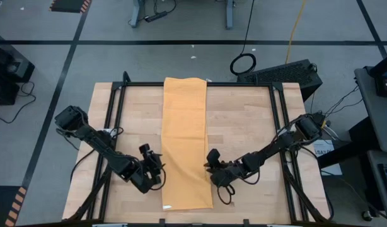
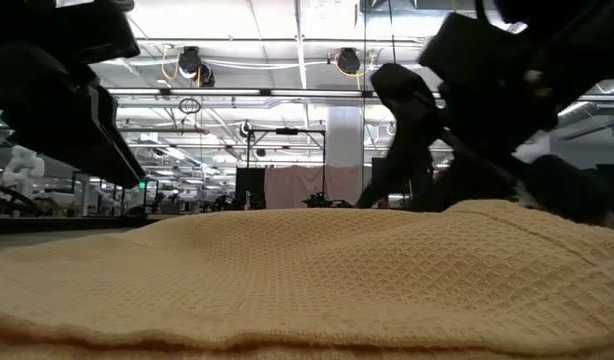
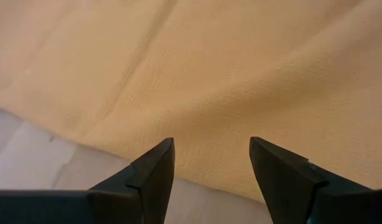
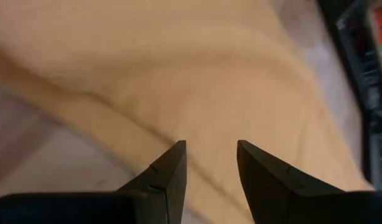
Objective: Roll towel
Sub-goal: Fold the yellow towel
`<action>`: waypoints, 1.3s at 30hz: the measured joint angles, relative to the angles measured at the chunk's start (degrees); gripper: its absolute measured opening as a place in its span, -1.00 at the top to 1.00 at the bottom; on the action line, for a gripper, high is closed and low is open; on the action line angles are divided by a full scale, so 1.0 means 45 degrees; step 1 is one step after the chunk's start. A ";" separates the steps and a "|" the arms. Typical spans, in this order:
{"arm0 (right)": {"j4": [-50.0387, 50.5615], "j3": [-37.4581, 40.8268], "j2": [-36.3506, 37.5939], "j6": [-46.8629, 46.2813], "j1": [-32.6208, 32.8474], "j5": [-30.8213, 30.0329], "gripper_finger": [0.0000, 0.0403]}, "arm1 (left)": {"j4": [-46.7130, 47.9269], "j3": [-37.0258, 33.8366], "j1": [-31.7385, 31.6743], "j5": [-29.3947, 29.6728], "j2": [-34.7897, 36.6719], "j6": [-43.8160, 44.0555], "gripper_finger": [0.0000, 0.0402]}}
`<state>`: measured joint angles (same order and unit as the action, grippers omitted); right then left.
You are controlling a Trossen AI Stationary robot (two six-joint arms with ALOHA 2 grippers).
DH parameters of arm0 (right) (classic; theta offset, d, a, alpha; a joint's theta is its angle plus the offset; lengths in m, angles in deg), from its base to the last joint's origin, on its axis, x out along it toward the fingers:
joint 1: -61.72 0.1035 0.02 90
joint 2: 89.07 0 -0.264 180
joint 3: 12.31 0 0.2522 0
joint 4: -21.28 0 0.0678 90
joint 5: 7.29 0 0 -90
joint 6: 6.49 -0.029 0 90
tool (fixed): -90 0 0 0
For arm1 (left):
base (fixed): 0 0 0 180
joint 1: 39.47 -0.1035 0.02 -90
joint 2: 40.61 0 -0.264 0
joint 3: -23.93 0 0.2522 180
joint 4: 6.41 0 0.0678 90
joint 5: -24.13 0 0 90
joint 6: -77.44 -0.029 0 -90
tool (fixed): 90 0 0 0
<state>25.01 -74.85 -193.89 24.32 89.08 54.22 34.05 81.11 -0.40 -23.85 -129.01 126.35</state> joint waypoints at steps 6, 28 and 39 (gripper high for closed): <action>-0.0148 0.0001 -0.0249 0.1225 -0.0391 0.0701 0.34 | -0.0926 -0.0767 -0.0286 -0.0800 0.0000 0.0382 -0.07; -0.0923 -0.0004 -0.0608 0.2755 -0.0596 0.1280 0.34 | -0.2527 -0.1628 -0.0263 -0.1265 0.0000 0.0645 -0.07; -0.0780 -0.0004 -0.0580 0.3307 -0.0483 0.1038 0.34 | -0.2503 -0.1628 -0.0263 -0.1312 0.0000 0.0630 -0.07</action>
<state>21.50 -74.87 -196.50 39.20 86.90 58.89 22.79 73.79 -1.58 -29.75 -129.01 129.19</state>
